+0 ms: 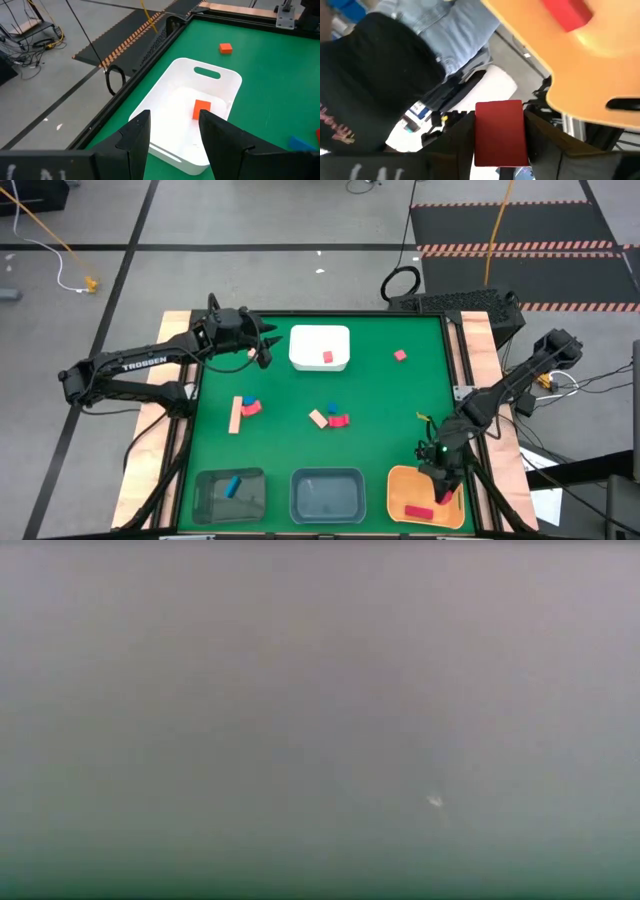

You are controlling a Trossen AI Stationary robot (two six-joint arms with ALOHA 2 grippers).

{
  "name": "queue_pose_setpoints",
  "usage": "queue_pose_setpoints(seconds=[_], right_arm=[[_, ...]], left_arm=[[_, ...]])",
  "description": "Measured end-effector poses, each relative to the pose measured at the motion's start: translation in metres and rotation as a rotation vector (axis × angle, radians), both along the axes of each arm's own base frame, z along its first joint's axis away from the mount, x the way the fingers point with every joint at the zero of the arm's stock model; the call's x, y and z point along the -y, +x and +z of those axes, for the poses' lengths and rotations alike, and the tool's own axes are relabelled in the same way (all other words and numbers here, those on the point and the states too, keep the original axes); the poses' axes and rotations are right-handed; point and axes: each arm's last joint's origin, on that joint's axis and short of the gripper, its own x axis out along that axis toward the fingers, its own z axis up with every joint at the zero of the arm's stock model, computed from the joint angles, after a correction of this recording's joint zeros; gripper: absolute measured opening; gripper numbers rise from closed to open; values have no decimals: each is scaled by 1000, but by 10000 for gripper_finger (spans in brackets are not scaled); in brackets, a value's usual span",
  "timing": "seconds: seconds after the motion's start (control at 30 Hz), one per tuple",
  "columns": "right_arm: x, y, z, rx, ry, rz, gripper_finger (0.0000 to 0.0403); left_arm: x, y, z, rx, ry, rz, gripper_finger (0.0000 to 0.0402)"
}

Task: Sort & place blocks by color
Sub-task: Put the top red block into the yellow bin, then put the top brown block into the blue bin

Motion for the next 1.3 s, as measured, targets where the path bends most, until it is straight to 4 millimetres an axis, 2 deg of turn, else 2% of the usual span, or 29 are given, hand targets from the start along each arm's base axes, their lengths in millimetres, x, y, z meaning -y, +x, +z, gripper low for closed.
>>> queue_pose_setpoints(seconds=[0.23,0.47,0.7,0.87,1.03,1.3], right_arm=[[-5,8,-19,-62,-71,-7,130],[-7,14,-34,-146,-147,-104,138],[-8,15,-39,-274,-143,-156,135],[-9,16,-38,-280,-134,-163,139],[-8,16,-38,-281,-136,-162,156],[-8,16,-38,-273,-139,-162,206]], left_arm=[[0,0,0,-2,6,-2,170],[0,0,0,-15,28,-14,170],[0,0,0,-18,25,-14,170],[0,0,-1,-22,23,-14,170],[1,-1,-2,-40,14,-15,170],[1,-3,-6,-76,5,-19,170]])
